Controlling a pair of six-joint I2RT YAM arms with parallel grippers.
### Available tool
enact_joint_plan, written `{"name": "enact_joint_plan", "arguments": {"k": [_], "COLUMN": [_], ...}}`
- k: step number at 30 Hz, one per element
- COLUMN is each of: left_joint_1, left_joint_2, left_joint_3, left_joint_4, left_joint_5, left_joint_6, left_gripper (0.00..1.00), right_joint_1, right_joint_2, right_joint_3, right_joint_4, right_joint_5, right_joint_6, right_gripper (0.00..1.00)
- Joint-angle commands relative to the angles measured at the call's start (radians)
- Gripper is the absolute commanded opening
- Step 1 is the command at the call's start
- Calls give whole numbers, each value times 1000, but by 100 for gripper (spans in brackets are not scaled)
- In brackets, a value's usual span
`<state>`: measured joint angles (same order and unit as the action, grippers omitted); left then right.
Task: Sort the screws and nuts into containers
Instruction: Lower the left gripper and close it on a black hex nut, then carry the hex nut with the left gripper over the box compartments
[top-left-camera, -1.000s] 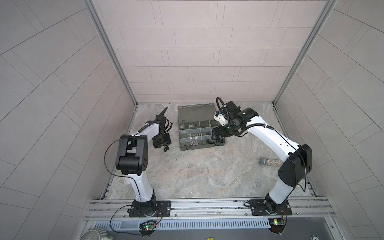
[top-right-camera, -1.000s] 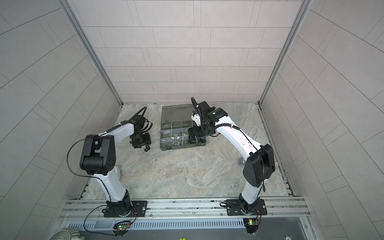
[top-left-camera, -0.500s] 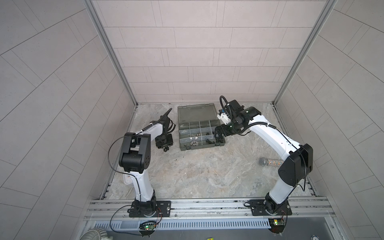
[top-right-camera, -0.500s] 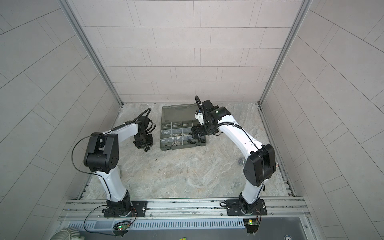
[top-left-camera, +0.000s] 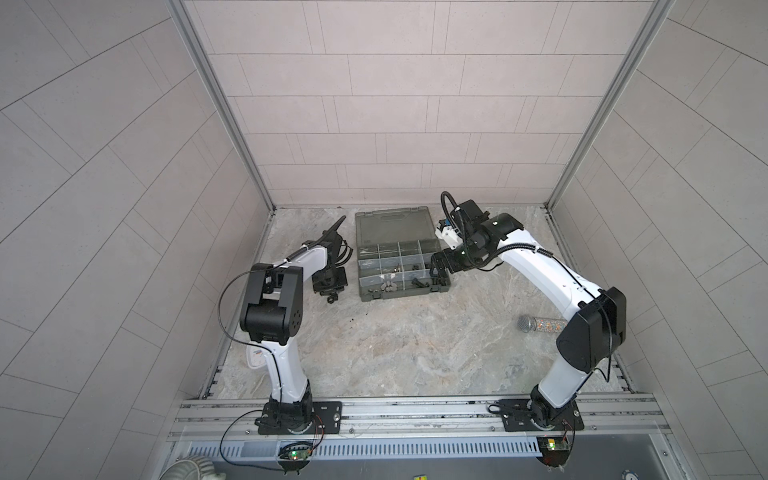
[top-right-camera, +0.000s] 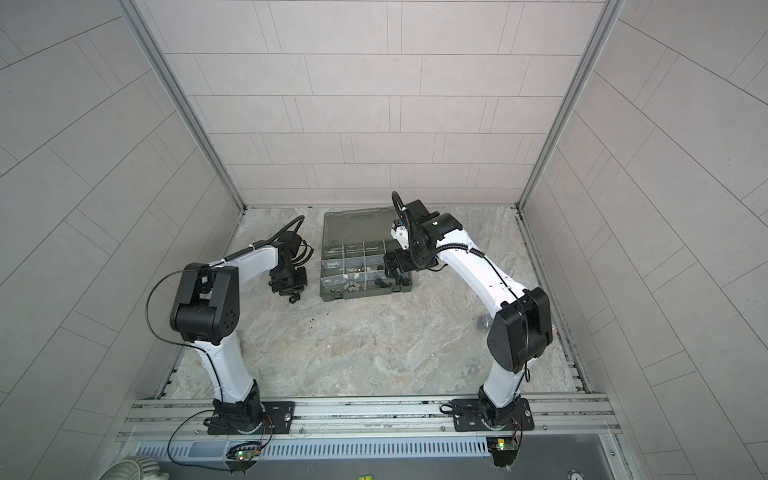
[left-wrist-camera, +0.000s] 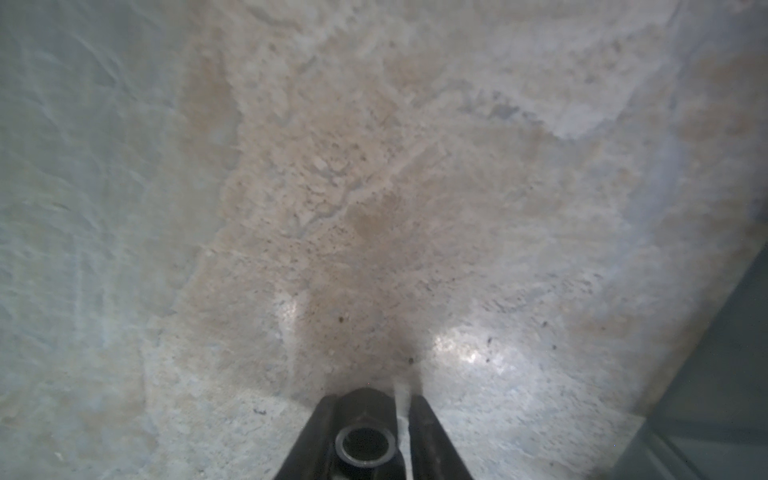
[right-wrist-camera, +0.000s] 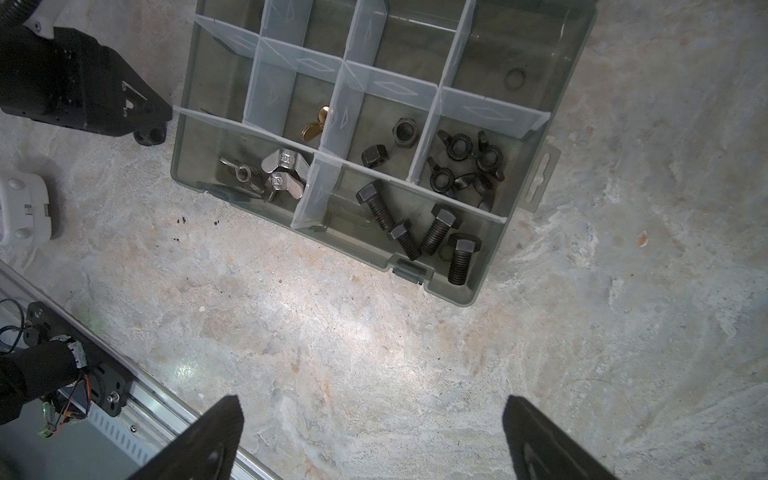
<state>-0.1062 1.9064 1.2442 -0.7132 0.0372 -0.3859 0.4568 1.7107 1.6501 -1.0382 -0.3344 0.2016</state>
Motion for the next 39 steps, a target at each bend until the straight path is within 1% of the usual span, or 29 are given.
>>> {"name": "enact_joint_plan", "arguments": {"k": [1,2,3,6,11,16,20,27,31,36,39], "left_joint_1": [-1,-1,-1,-1,-10,-46,-106,-218,-274,-337,-368], "left_joint_2": [32,33,32,27,2,-15,-15,9,65,169,217], "left_joint_3": [15,16,17,24,52,123,201,365,483,635,694], "left_joint_4": [-14,-15,-18,-28,-61,-114,-165,-220,-241,-249,-249], "left_joint_5": [-26,-26,-25,-26,-32,-41,-62,-53,-37,16,50], "left_joint_6": [6,8,10,17,30,40,48,31,17,0,-16], "left_gripper": [25,20,17,14,14,14,14,15,15,15,15], "right_joint_1": [-4,-4,-4,-4,-5,-9,-16,-35,-48,-68,-84], "right_joint_2": [-35,-34,-35,-40,-53,-70,-95,-145,-174,-205,-230], "right_joint_3": [-6,-6,-6,-8,-13,-34,-60,-110,-135,-162,-181], "right_joint_4": [-25,-24,-25,-26,-25,-21,-15,-8,-8,-11,-10], "right_joint_5": [-6,-5,-5,-3,3,6,5,7,5,5,7], "right_joint_6": [-18,-15,-16,-13,-8,-3,1,10,9,6,6], "right_gripper": [99,99,99,99,99,99,99,99,99,99,99]}}
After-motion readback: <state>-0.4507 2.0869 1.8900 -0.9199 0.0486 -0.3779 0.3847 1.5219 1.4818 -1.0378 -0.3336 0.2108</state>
